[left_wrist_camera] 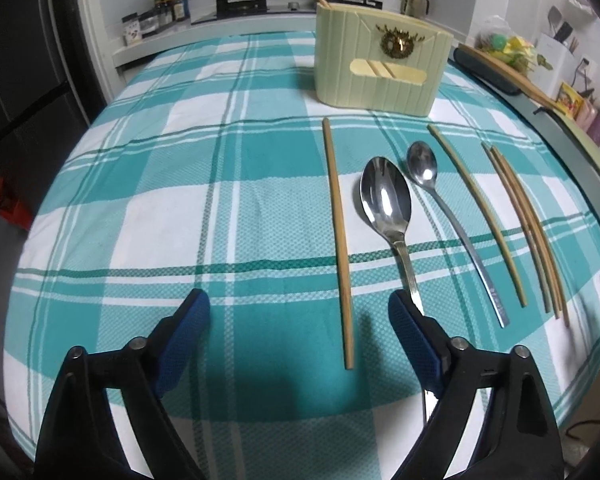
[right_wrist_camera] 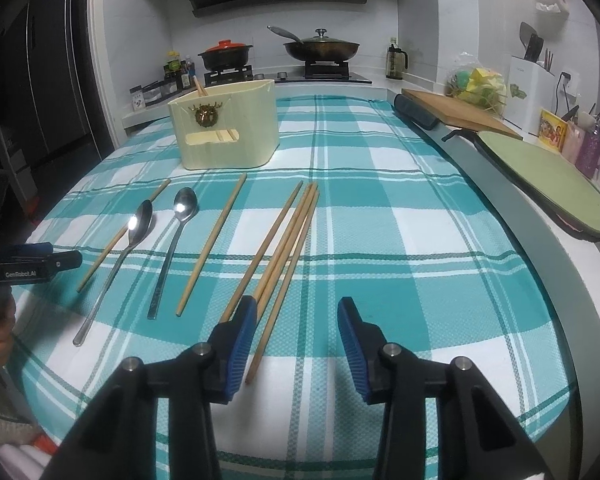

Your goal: Organize utensils

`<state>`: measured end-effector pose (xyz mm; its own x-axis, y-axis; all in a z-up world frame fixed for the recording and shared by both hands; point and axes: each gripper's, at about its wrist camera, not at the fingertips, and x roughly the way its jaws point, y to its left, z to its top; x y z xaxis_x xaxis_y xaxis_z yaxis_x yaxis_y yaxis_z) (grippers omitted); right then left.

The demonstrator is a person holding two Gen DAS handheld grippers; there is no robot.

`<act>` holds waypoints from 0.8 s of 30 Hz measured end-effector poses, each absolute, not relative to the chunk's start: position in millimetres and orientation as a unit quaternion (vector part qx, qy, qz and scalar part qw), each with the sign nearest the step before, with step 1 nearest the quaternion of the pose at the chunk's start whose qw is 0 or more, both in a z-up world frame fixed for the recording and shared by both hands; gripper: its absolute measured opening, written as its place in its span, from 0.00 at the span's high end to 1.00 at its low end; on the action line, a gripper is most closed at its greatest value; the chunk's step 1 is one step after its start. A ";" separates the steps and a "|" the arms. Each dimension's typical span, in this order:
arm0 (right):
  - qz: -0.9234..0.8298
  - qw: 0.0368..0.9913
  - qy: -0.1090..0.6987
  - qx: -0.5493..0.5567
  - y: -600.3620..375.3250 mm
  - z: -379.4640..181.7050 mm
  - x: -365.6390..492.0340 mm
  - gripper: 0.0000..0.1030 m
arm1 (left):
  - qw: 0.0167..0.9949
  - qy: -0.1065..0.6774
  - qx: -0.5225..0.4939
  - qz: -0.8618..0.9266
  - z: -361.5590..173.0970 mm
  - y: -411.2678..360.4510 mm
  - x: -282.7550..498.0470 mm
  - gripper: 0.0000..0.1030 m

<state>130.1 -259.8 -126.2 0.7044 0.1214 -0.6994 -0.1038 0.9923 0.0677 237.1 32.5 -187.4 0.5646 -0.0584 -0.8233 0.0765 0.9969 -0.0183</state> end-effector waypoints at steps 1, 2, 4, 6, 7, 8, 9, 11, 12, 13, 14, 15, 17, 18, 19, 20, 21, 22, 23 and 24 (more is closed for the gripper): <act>0.061 0.923 0.380 0.012 -259.8 -126.2 130.1 0.60 | 0.883 0.467 0.012 -0.039 -190.0 31.3 239.4 0.18; 0.061 0.922 0.381 0.014 -260.5 -126.5 130.0 0.60 | 0.882 0.470 0.017 -0.039 -193.4 29.5 241.9 0.21; 0.064 0.920 0.387 0.021 -262.7 -127.5 132.5 0.61 | 0.879 0.475 0.027 -0.037 -198.5 26.6 244.5 0.30; 0.069 0.916 0.394 0.035 -266.6 -128.7 138.3 0.64 | 0.876 0.480 0.030 -0.038 -202.7 24.8 245.1 0.43; 0.073 0.914 0.398 0.044 -268.5 -129.6 142.9 0.64 | 0.879 0.475 0.028 -0.038 -202.4 24.5 243.8 0.43; 0.075 0.911 0.402 0.049 -269.2 -131.2 148.4 0.65 | 0.880 0.473 0.028 -0.038 -202.3 24.0 243.0 0.51; 0.078 0.908 0.408 0.052 -269.4 -133.1 154.5 0.66 | 0.880 0.472 0.027 -0.041 -202.2 23.0 242.7 0.61; 0.089 0.901 0.420 0.064 -268.2 -138.5 168.0 0.74 | 0.881 0.470 0.026 -0.044 -201.5 20.7 241.4 0.77; 0.092 0.898 0.425 0.066 -267.4 -141.2 173.4 0.74 | 0.882 0.469 0.025 -0.045 -201.5 19.7 240.6 0.85; 0.098 0.894 0.433 0.068 -265.2 -144.8 182.1 0.76 | 0.882 0.469 0.025 -0.045 -201.3 18.9 239.7 0.88; 0.101 0.890 0.439 0.069 -263.1 -148.4 189.3 0.79 | 0.882 0.469 0.023 -0.045 -201.2 18.4 238.6 0.92; 0.102 0.887 0.445 0.070 -261.2 -151.5 195.7 0.80 | 0.882 0.468 0.021 -0.043 -201.1 18.1 237.0 0.93; 0.102 0.877 0.464 0.068 -256.9 -160.6 208.2 0.83 | 0.883 0.468 0.016 -0.040 -200.9 18.4 234.0 0.94; 0.101 0.874 0.470 0.069 -255.2 -164.4 212.2 0.84 | 0.883 0.468 0.015 -0.038 -200.8 18.4 231.8 0.95; 0.104 0.870 0.476 0.068 -253.6 -168.0 214.6 0.85 | 0.883 0.468 0.014 -0.037 -200.8 18.3 229.5 0.95; 0.105 0.867 0.483 0.060 -250.3 -171.1 216.2 0.86 | 0.883 0.468 0.012 -0.036 -200.7 18.5 227.5 0.95; 0.107 0.869 0.481 0.053 -247.3 -170.7 215.7 0.86 | 0.883 0.468 0.011 -0.035 -200.9 18.8 227.0 0.95; 0.104 0.870 0.481 0.036 -243.5 -169.5 214.9 0.86 | 0.882 0.469 0.009 -0.035 -200.8 18.8 224.4 0.95; 0.097 0.872 0.480 0.018 -239.9 -168.0 213.1 0.87 | 0.882 0.470 0.009 -0.036 -200.8 18.3 222.4 0.95; 0.088 0.872 0.481 0.004 -238.2 -167.2 211.7 0.87 | 0.882 0.470 0.009 -0.038 -200.8 18.0 220.3 0.96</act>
<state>211.7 -238.2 -167.2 0.5219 0.1576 -0.8383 -0.1494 0.9845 0.0921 220.3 18.0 -200.8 0.5551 -0.0587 -0.8297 0.0749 0.9970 -0.0204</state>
